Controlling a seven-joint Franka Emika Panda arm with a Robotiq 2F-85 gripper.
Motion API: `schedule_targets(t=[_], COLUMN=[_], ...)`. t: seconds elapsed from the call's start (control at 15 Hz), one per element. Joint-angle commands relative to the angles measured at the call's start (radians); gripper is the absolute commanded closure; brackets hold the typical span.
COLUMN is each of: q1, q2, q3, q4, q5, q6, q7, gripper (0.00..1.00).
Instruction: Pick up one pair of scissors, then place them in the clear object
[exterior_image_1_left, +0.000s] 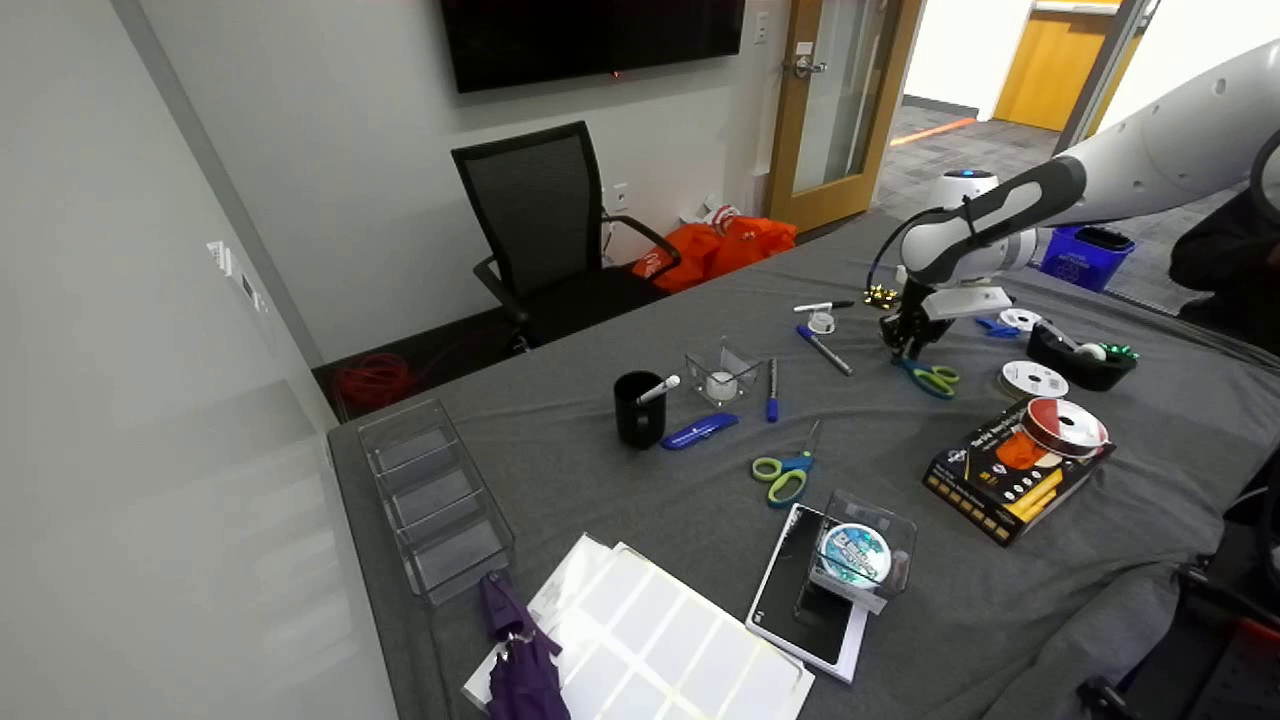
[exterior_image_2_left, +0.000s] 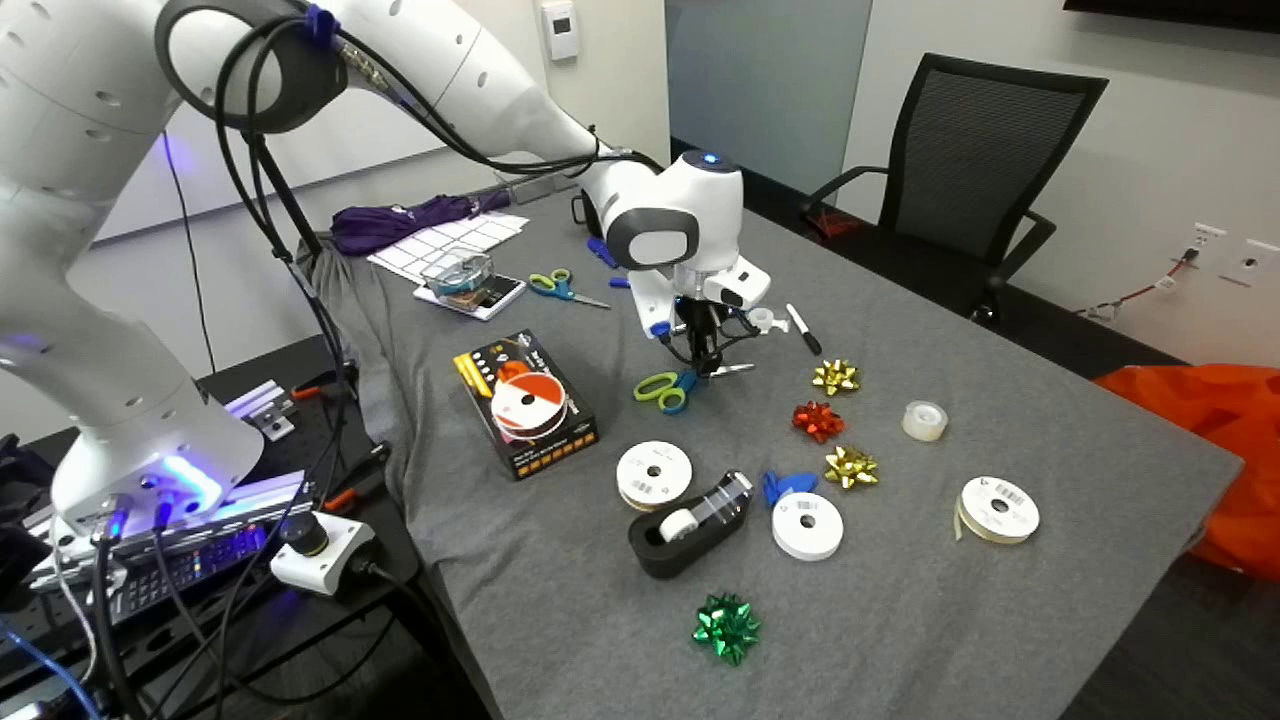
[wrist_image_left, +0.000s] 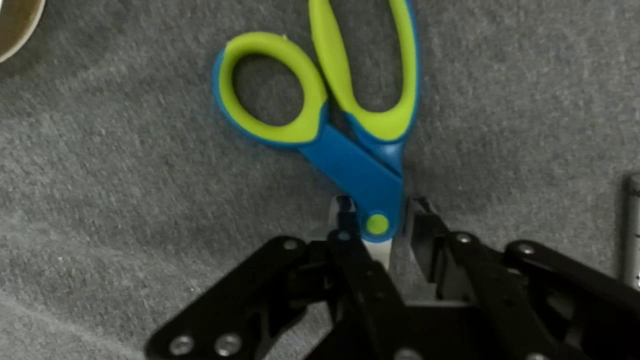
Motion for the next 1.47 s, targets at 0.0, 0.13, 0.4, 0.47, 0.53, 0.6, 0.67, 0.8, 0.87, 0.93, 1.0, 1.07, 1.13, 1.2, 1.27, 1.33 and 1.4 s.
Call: schedule_targets(t=[0.0, 0.13, 0.4, 0.47, 0.53, 0.6, 0.67, 0.8, 0.87, 0.93, 1.0, 1.07, 1.13, 1.2, 1.27, 1.33, 1.4], q1=[-0.004, -0.003, -0.001, -0.003, -0.006, -0.008, -0.008, -0.010, -0.012, -0.014, -0.018, -0.021, -0.020, -0.020, -0.019, -0.018, -0.017], q2=[0.013, 0.010, -0.017, -0.031, -0.045, -0.055, -0.065, -0.085, -0.093, -0.102, -0.111, -0.120, -0.130, -0.135, -0.139, -0.144, -0.147], q3=[-0.001, -0.002, -0.010, -0.011, -0.009, -0.008, -0.009, -0.007, -0.005, -0.003, 0.001, 0.004, 0.005, 0.005, 0.005, 0.004, 0.005], q4=[0.024, 0.021, 0.005, -0.001, -0.005, -0.005, -0.002, -0.002, -0.003, -0.006, -0.013, -0.020, -0.031, -0.038, -0.044, -0.055, -0.062], q5=[0.004, 0.002, -0.007, -0.006, -0.003, 0.000, 0.002, 0.011, 0.018, 0.024, 0.035, 0.046, 0.055, 0.064, 0.070, 0.076, 0.080], q6=[-0.013, -0.014, -0.044, -0.063, -0.085, -0.108, -0.130, -0.165, -0.173, -0.178, -0.177, -0.177, -0.173, -0.166, -0.162, -0.155, -0.154], q7=[0.004, 0.003, 0.002, 0.002, 0.000, -0.001, 0.003, 0.010, 0.013, 0.017, 0.018, 0.018, 0.017, 0.016, 0.016, 0.015, 0.016], gripper=[0.97, 0.94, 0.94, 0.94, 0.94, 0.94, 0.94, 0.94, 0.94, 0.94, 0.94, 0.94, 0.94, 0.94, 0.94, 0.94, 0.94])
